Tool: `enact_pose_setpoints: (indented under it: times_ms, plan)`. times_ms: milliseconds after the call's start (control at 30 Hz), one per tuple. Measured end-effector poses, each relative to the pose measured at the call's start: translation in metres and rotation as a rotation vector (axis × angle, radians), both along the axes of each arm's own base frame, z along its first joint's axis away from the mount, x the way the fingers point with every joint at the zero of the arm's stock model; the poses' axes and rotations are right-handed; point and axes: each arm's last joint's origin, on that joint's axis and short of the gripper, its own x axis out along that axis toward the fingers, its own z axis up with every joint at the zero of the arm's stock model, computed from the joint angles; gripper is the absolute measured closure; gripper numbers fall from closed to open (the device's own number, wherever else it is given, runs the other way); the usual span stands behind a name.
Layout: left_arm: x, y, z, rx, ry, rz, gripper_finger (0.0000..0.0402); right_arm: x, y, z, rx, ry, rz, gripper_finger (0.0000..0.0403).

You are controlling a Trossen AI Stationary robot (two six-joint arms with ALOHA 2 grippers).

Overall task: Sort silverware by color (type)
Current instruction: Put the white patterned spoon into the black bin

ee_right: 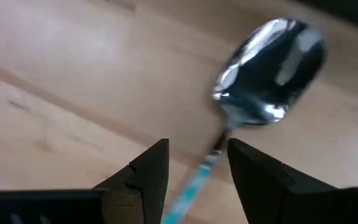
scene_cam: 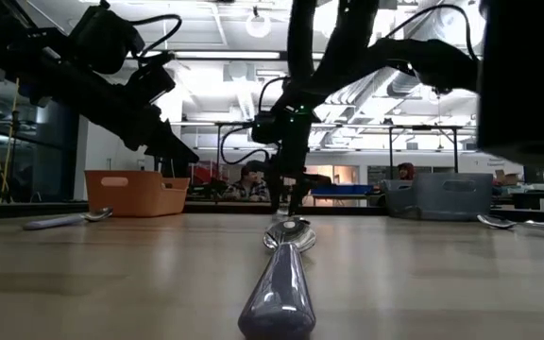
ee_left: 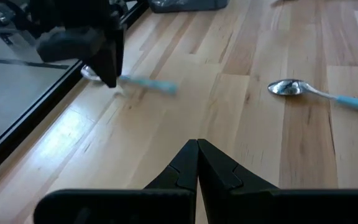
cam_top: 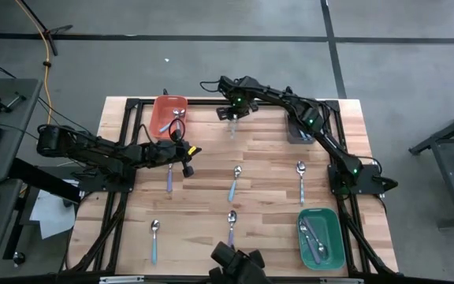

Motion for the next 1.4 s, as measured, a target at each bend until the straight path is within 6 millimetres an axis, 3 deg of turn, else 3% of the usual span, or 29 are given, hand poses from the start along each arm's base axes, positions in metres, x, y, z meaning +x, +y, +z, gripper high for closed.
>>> enact_pose_setpoints:
  times_ms: [400, 900, 1067, 1167, 1400]
  plan:
    - [-0.001, 0.000, -0.002, -0.002, 0.018, 0.000, 0.0401, -0.017, -0.003, -0.002, 0.051, 0.102, 0.102, 0.0251]
    - [-0.001, 0.000, -0.002, -0.003, 0.028, 0.000, 0.0401, -0.020, -0.004, -0.002, 0.006, 0.148, 0.216, 0.0390]
    - [-0.001, 0.000, -0.003, -0.003, 0.029, 0.000, 0.0401, -0.022, -0.003, 0.002, 0.003, 0.152, 0.292, 0.0398]
    - [-0.001, 0.000, -0.003, -0.003, 0.029, 0.000, 0.0401, -0.025, -0.001, 0.017, -0.005, 0.140, 0.318, 0.0400]
    - [-0.002, 0.000, -0.003, -0.004, 0.039, 0.000, 0.0401, -0.043, 0.016, 0.085, -0.073, 0.121, 0.360, 0.0402]
